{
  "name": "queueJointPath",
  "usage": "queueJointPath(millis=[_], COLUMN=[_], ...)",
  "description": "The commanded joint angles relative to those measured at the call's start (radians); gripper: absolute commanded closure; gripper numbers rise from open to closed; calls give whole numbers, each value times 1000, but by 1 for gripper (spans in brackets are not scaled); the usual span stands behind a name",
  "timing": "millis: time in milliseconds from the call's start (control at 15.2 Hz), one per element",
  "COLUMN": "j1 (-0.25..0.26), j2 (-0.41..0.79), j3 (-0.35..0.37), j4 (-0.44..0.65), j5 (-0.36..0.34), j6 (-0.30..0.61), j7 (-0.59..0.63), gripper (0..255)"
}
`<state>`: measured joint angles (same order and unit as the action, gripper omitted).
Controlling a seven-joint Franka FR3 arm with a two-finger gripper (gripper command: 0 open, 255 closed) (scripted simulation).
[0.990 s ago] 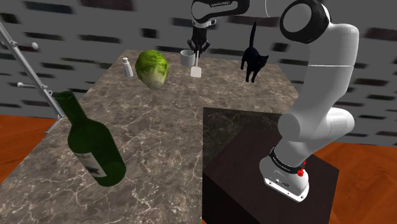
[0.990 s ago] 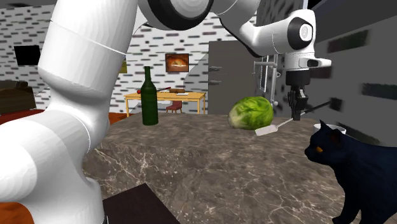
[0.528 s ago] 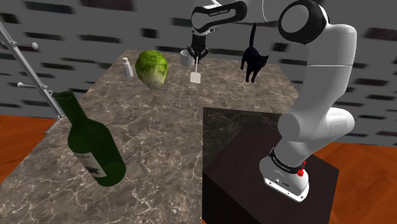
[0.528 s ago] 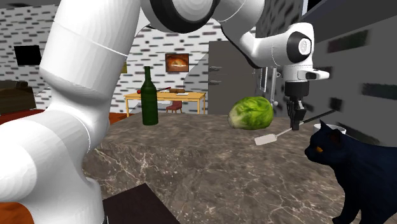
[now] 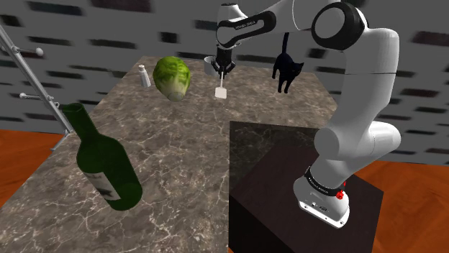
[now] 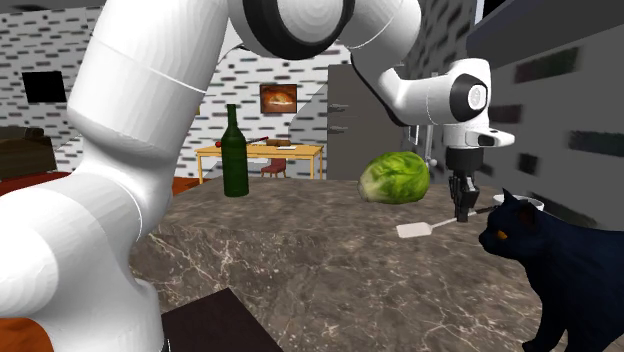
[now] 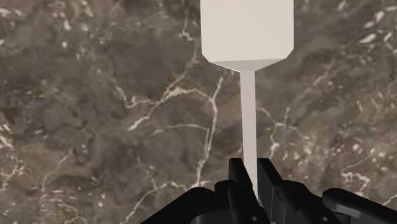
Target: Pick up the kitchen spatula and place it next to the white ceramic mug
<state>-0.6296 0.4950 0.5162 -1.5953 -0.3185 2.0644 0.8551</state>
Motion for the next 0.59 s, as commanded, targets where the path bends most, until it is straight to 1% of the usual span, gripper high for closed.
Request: queueJointPath(millis=[0, 264, 528], j1=[1, 4, 4], j2=[8, 27, 27], j3=[-3, -11, -11], j4=[-15, -34, -34], j5=[-6, -19, -19], j6=[22, 58, 58], j7=[5, 14, 14], gripper=[255, 255, 255])
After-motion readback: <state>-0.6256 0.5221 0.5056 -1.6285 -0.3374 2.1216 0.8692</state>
